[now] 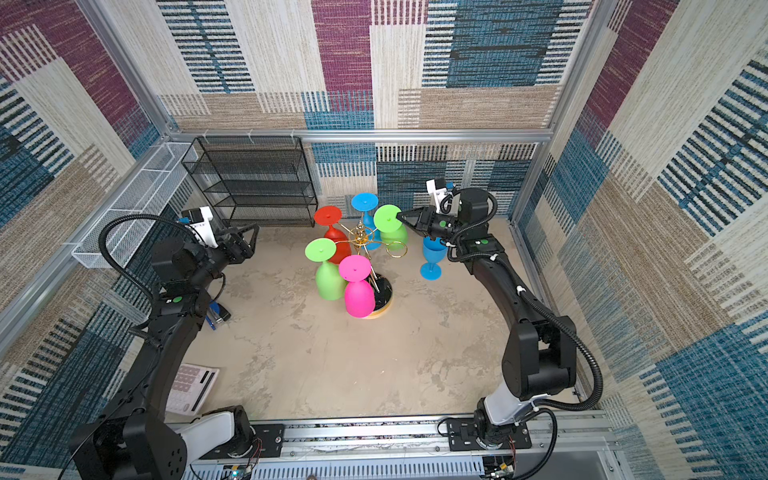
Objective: Take the wine glass off the wine glass rack
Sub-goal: 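Lift the green glass off the rack with the right gripper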
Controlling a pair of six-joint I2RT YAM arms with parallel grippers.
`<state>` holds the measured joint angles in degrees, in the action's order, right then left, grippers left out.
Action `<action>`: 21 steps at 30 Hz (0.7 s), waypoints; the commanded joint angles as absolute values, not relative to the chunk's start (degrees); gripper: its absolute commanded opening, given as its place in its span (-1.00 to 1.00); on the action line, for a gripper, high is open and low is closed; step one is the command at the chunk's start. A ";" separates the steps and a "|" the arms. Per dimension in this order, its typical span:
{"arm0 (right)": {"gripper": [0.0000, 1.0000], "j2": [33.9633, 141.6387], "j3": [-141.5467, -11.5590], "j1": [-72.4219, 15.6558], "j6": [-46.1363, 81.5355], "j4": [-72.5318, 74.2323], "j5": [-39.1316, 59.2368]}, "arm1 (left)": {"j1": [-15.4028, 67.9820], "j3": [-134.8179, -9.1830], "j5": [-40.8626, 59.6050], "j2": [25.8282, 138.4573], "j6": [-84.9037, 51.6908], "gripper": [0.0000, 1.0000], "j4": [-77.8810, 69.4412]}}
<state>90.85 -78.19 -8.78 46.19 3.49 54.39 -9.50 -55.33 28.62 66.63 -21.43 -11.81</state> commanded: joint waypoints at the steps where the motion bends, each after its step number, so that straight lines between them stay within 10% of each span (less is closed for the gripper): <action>1: -1.00 89.65 -77.58 -8.88 45.63 4.02 54.40 | -9.56 -55.28 28.60 66.38 -22.57 0.65 -14.30; 21: -1.00 82.68 -70.92 -7.76 45.94 4.21 48.16 | -9.58 -55.23 28.56 65.82 -22.48 0.64 -14.33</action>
<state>83.66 -71.57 -8.08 44.95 1.87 49.58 -9.50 -55.27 28.62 66.19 -22.11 -12.62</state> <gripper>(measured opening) 0.064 0.822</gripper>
